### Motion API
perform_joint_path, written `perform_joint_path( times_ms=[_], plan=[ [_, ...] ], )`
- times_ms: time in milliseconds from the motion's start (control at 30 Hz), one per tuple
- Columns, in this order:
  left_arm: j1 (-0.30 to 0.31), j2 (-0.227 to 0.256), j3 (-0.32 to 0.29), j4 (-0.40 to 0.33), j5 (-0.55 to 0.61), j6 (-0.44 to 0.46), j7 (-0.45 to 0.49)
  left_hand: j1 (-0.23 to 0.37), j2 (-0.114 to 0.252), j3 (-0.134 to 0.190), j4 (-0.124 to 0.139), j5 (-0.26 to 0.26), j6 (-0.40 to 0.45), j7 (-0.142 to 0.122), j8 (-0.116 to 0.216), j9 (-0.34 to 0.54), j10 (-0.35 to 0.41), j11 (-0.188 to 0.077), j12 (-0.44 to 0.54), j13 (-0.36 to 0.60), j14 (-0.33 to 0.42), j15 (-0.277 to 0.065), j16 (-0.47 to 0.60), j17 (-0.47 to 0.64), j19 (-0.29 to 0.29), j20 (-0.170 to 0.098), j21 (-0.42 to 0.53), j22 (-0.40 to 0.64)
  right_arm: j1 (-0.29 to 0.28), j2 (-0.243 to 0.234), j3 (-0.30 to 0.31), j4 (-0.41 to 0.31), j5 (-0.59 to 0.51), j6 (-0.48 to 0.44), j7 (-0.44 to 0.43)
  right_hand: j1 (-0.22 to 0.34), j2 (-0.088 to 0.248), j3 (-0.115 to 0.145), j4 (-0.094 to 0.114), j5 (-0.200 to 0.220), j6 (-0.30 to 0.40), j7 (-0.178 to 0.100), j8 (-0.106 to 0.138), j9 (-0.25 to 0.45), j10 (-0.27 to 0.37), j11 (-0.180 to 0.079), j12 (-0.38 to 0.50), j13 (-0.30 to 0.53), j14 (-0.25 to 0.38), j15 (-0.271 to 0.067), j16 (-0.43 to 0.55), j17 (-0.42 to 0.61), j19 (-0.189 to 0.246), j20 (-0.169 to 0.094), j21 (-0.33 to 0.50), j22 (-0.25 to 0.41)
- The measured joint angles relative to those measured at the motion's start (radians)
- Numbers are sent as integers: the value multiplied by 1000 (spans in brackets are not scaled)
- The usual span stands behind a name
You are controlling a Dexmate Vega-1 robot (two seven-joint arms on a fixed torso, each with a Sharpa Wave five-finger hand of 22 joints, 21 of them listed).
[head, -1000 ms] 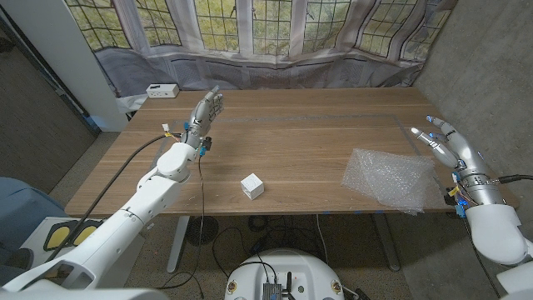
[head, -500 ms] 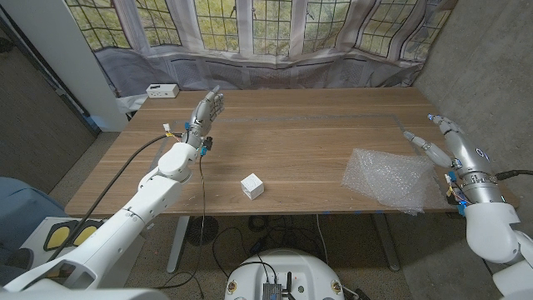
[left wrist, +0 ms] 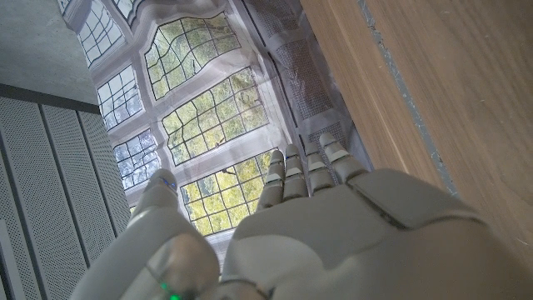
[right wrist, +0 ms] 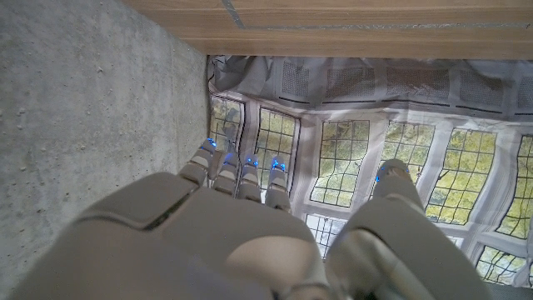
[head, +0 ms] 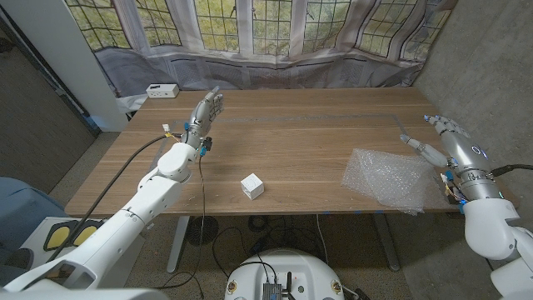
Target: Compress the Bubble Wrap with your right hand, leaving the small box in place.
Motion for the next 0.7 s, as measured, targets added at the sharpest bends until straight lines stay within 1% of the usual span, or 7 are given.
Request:
perform_joint_path(
  times_ms=[200,400,433,467,567,600,700],
  plan=[
    [5,1,-3,-2,-4,0,1,0,0,0,0,0,0,0,0,0,2,2,0,0,0,0,0,0,0,0,0,0,4,-27,-27,-20,-45,-57,32,23,-7,6,-7,0,-59,-2,-11,0,-43,-4,-4,0,-21,0,0,0,22,22,11,0],
    [10,3,-5,-3,-7,-1,2,0,0,0,0,0,0,0,0,0,2,2,0,0,0,0,0,0,0,0,-6,0,14,-64,-56,-46,-88,-118,75,57,-18,10,-11,0,-116,2,-11,0,-93,0,-4,0,-58,4,0,0,26,31,11,0],
    [10,3,-6,-4,-7,-1,2,3,3,0,0,0,0,0,0,0,2,2,0,0,2,2,0,0,0,0,-8,0,16,-72,-62,-50,-105,-149,101,58,-18,10,-11,0,-125,2,-11,0,-100,0,-4,0,-60,3,0,0,21,36,11,0],
    [10,3,-6,-4,-8,-1,3,5,5,0,0,0,1,-1,0,0,2,2,0,0,4,4,0,0,0,0,-8,0,17,-76,-65,-52,-107,-153,103,65,-26,10,-11,0,-132,0,-11,0,-106,0,-4,0,-62,6,0,0,23,40,11,0],
    [11,4,-7,-5,-9,-1,3,5,5,0,0,0,3,-4,0,0,2,2,0,0,6,6,0,0,0,0,-8,0,22,-91,-77,-60,-113,-166,113,76,-23,10,-11,0,-142,-4,-11,0,-115,2,-4,0,-65,9,0,0,25,42,11,0],
    [12,5,-7,-5,-9,-1,3,5,5,0,0,0,3,-4,0,0,2,2,0,0,6,6,0,0,0,0,-8,0,24,-96,-82,-63,-130,-200,137,76,-23,10,-11,0,-143,-6,-11,0,-119,-2,-4,0,-67,11,0,0,25,42,11,0],
    [12,5,-7,-5,-10,-1,3,5,5,0,0,0,3,-4,0,0,2,2,0,0,6,6,0,0,5,5,-8,5,30,-110,-93,-72,-130,-200,137,84,-31,14,-15,0,-147,-2,-11,0,-121,-4,-4,0,-72,24,0,0,27,45,11,0]
  ],
)
